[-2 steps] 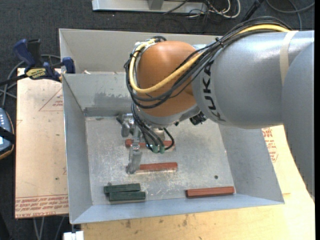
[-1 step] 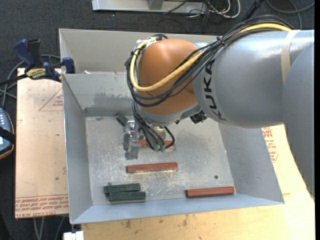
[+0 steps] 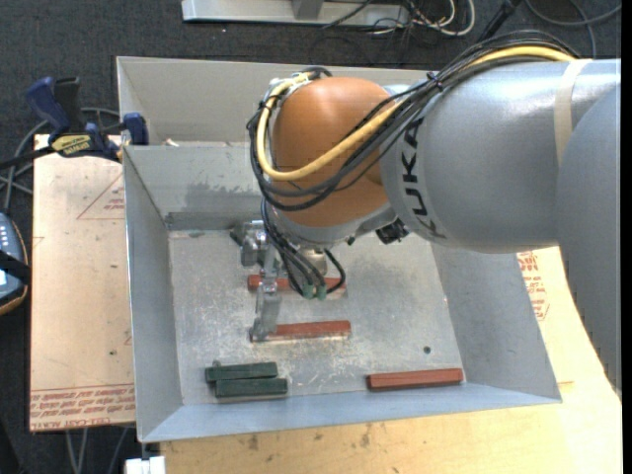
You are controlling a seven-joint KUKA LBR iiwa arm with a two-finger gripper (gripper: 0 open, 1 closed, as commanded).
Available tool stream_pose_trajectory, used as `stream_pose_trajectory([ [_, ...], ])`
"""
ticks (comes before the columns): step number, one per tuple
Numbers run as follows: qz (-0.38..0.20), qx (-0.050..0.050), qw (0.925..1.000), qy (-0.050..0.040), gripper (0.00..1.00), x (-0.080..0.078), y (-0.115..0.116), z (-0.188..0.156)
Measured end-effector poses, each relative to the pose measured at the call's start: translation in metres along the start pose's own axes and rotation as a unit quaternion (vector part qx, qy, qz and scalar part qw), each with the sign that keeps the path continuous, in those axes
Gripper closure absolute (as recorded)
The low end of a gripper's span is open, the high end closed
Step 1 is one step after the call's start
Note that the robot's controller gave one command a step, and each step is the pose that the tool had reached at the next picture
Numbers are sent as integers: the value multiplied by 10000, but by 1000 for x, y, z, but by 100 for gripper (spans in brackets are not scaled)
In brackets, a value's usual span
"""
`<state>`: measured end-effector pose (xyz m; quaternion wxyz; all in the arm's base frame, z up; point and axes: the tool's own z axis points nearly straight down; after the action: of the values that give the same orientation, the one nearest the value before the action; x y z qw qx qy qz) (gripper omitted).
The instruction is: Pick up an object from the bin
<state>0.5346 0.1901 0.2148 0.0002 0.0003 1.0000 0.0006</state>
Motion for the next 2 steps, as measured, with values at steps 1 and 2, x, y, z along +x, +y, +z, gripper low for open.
stream_pose_trajectory([
  [1, 2103, -1, 9776, 14, 0, 19, 7, 146],
  [2, 755, -11, 9971, -41, 0, 54, -31, 143],
])
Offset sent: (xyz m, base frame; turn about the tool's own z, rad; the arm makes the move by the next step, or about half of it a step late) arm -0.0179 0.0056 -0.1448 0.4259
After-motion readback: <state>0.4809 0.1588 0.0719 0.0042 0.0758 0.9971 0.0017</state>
